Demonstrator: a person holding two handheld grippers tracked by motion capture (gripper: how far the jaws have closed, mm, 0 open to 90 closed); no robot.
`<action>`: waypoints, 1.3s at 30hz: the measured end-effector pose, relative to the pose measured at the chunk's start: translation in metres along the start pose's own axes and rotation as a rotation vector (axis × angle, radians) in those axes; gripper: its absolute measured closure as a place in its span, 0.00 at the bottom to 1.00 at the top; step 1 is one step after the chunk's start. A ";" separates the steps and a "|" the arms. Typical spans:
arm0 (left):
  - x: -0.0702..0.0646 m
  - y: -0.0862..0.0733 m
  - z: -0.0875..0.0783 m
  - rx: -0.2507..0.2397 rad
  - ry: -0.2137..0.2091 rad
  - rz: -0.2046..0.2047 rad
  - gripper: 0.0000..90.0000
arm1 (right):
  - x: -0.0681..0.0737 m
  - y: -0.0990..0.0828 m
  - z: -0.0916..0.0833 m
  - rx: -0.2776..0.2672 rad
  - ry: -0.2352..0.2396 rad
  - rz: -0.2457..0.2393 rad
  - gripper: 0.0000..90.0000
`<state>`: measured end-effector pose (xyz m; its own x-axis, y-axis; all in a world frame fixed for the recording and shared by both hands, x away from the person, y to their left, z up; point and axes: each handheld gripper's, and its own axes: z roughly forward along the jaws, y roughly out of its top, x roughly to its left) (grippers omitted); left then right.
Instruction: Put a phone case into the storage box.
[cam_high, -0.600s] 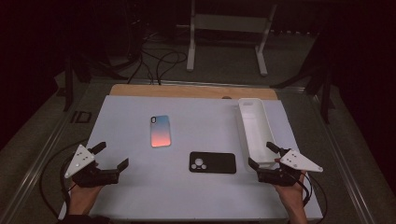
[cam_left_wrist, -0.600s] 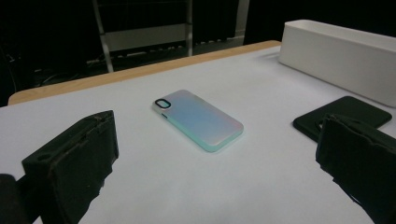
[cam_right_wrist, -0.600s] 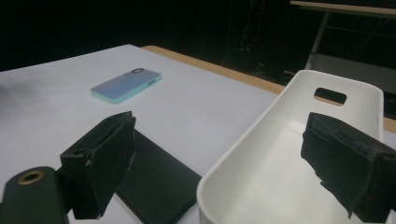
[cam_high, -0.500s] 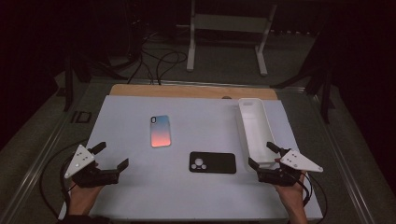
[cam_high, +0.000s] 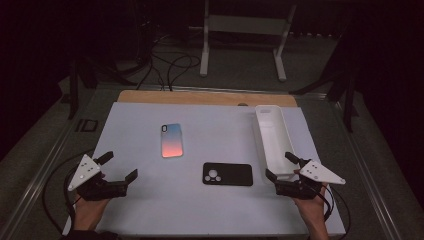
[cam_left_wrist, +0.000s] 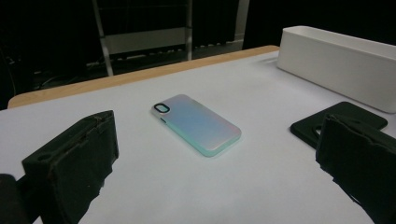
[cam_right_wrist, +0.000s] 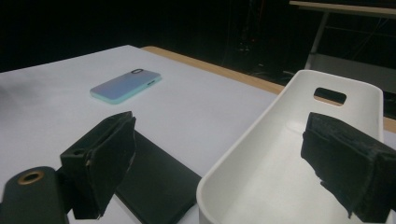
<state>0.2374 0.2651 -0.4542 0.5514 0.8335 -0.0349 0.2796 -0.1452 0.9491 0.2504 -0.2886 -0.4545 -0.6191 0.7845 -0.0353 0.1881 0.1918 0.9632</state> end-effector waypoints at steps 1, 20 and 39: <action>-0.001 0.000 0.001 0.001 0.000 -0.001 0.00 | 0.001 0.000 0.000 -0.001 -0.002 -0.003 0.11; -0.010 0.015 0.023 0.049 -0.034 -0.004 0.00 | 0.005 0.002 0.004 -0.002 0.012 -0.011 0.11; -0.013 0.031 0.052 0.079 -0.057 0.033 0.00 | 0.007 0.002 0.006 0.003 0.021 -0.017 0.11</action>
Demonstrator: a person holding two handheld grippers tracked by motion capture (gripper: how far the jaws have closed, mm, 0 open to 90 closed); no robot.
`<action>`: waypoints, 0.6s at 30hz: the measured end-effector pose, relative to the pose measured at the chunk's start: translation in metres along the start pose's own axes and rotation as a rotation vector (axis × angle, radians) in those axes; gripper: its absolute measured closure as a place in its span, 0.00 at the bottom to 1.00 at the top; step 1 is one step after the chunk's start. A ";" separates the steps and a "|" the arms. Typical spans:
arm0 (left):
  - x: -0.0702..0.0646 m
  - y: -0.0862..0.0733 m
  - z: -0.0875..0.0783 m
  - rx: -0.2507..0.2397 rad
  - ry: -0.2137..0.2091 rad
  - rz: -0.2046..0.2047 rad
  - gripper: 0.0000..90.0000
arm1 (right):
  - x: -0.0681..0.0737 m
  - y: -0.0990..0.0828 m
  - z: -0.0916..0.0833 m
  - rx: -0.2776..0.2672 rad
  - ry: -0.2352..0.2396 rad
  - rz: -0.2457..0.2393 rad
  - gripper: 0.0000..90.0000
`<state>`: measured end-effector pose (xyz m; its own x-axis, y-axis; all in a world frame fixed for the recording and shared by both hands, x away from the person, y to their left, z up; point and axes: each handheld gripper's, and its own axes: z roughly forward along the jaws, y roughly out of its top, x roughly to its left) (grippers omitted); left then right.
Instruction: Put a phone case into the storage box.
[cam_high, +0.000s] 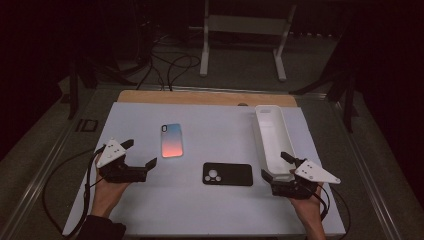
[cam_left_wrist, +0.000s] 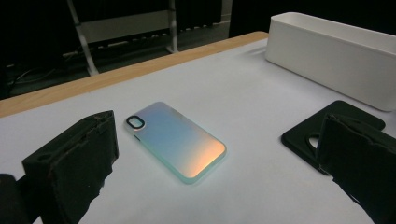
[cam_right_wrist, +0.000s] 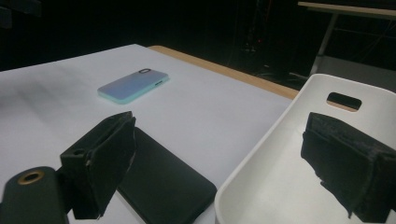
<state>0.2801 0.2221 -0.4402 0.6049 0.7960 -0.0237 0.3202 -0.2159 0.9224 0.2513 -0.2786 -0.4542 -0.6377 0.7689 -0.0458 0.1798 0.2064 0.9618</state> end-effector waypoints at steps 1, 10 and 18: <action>0.000 0.000 0.000 0.000 0.000 0.000 0.00 | 0.000 0.000 0.000 0.000 0.000 0.000 0.11; 0.000 0.006 0.015 0.026 -0.008 0.007 0.00 | 0.000 -0.001 0.001 0.006 0.001 0.000 0.11; 0.002 0.012 0.024 0.028 -0.019 -0.001 0.00 | 0.000 -0.001 0.001 0.009 0.001 -0.001 0.11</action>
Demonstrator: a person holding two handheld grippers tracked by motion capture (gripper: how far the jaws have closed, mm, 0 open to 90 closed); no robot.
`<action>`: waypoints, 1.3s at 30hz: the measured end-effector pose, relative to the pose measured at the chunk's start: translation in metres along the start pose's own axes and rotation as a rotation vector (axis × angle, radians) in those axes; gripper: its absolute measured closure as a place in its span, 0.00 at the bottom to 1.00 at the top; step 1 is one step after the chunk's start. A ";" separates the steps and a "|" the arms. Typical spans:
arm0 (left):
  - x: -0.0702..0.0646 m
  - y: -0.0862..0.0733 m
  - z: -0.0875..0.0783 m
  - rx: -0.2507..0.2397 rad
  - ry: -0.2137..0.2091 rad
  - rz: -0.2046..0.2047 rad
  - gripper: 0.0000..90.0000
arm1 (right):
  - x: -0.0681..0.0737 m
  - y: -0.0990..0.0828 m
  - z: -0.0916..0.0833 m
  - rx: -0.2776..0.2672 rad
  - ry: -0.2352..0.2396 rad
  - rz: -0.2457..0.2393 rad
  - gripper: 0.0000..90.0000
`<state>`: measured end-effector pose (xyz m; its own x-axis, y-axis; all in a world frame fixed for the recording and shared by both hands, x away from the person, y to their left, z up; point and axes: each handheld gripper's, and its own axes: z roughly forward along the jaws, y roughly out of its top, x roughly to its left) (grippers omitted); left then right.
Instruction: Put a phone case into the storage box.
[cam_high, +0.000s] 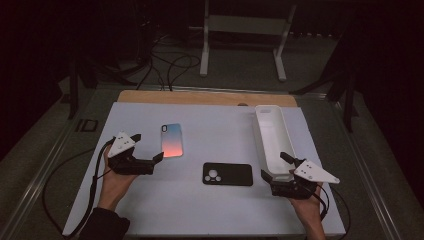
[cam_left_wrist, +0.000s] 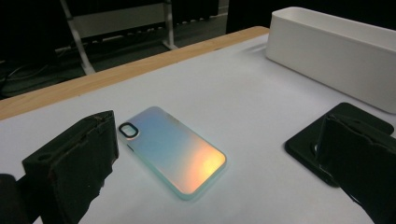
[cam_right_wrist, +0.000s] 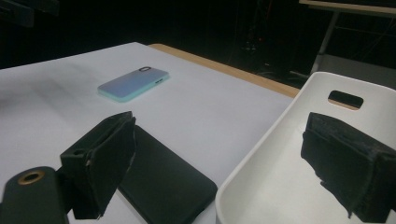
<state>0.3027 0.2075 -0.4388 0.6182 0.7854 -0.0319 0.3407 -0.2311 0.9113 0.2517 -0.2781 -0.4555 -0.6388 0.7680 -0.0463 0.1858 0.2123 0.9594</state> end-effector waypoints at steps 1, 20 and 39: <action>0.001 0.001 0.002 0.000 -0.002 -0.002 0.00 | 0.000 0.000 0.000 0.000 0.001 0.001 0.11; 0.003 0.011 0.026 0.017 -0.019 -0.012 0.00 | 0.000 0.000 0.001 0.000 0.005 0.003 0.11; 0.000 0.016 0.052 0.049 -0.045 0.021 0.00 | 0.000 -0.001 0.001 0.002 0.007 0.004 0.11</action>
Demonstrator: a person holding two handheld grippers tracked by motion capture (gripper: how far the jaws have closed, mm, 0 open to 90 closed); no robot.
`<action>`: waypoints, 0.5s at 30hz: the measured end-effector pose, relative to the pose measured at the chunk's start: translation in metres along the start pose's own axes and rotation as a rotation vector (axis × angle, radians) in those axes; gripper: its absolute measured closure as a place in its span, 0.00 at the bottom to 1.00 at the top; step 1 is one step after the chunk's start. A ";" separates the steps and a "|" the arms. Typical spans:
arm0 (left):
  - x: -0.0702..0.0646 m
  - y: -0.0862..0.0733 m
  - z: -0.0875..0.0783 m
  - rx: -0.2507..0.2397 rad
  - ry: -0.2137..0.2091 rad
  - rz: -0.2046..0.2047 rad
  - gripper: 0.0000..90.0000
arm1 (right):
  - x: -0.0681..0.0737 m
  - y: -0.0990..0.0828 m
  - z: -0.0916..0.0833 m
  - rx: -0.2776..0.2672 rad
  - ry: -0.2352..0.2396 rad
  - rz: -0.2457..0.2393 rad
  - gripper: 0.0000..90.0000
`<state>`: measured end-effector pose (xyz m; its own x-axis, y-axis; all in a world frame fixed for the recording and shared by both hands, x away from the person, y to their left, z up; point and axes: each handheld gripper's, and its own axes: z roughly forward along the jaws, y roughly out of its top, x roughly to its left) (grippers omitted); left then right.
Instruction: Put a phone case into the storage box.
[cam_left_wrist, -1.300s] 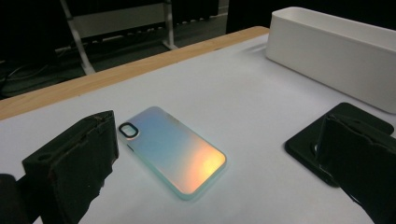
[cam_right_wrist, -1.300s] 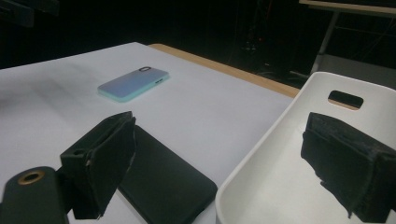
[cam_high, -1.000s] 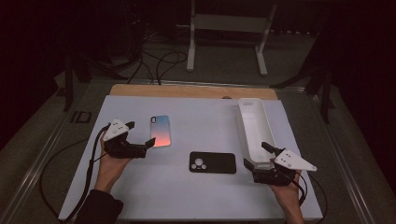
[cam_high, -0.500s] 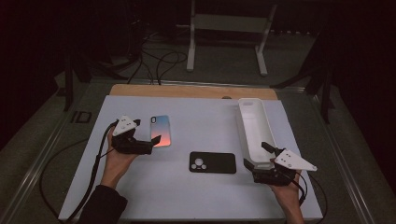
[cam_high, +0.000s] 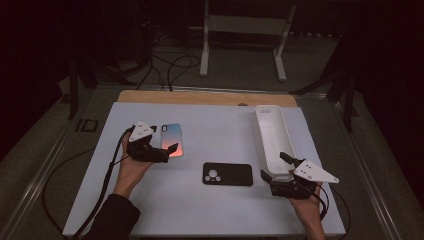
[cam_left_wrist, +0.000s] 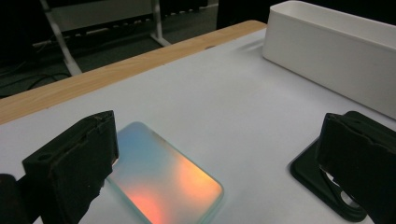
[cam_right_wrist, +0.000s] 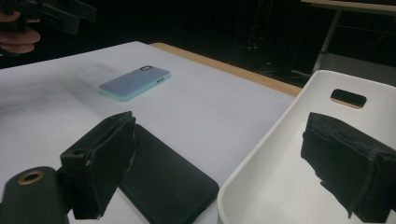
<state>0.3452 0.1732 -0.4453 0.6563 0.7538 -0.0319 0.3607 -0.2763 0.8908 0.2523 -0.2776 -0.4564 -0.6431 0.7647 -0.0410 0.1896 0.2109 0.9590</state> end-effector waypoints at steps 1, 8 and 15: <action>0.000 0.001 0.002 0.002 -0.001 -0.003 0.00 | 0.000 0.000 0.000 0.000 0.000 0.000 0.11; -0.001 0.005 0.019 0.041 -0.012 -0.008 0.00 | 0.000 0.000 0.000 -0.001 0.001 0.001 0.11; -0.006 0.009 0.035 0.073 -0.030 -0.013 0.01 | -0.001 0.000 -0.001 -0.002 0.001 0.000 0.11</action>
<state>0.3677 0.1449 -0.4529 0.6706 0.7395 -0.0582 0.4160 -0.3100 0.8549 0.2522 -0.2785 -0.4563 -0.6439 0.7641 -0.0408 0.1881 0.2097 0.9595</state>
